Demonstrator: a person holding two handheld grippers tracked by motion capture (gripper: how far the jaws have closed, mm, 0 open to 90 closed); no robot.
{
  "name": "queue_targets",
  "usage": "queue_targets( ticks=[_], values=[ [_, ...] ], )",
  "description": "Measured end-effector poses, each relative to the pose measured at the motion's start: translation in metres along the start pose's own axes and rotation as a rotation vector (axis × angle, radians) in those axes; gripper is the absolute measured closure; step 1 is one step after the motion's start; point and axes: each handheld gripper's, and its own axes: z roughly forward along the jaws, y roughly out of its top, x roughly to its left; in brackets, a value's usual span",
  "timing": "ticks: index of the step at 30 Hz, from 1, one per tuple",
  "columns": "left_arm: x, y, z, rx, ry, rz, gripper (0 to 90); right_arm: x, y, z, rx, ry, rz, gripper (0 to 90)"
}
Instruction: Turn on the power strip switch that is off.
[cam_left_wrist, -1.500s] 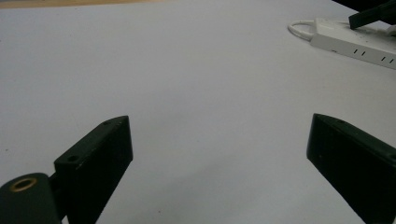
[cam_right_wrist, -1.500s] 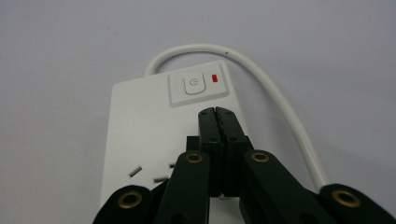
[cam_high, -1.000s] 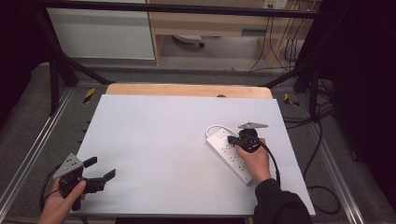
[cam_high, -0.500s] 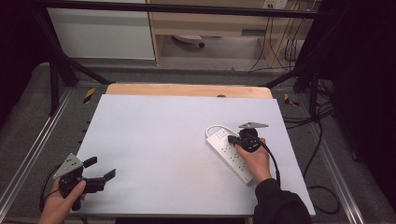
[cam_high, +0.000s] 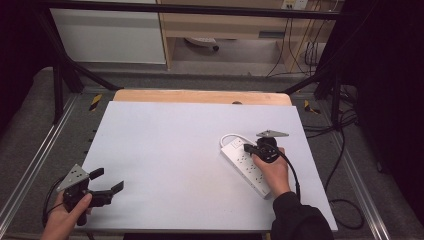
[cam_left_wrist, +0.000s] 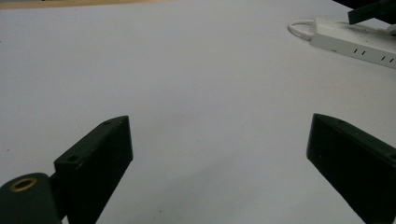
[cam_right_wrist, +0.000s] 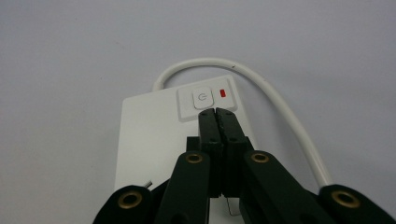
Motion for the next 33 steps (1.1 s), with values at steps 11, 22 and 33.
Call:
queue_targets(
  ticks=[11, 22, 33],
  values=[
    [-0.0001, -0.0001, 0.0001, 0.001, 0.0, 0.0, 7.2, 0.0014, 0.0009, -0.0012, -0.014, 0.005, -0.003, 90.0],
    [0.0, -0.0003, 0.0003, 0.001, 0.0, -0.002, 7.2, 0.0038, 0.0036, -0.0045, -0.043, 0.015, -0.01, 84.7],
    [0.0, -0.0004, 0.0002, 0.001, 0.0, -0.002, 7.2, 0.0035, 0.0064, -0.0092, -0.064, 0.011, -0.017, 78.6]
  ],
)
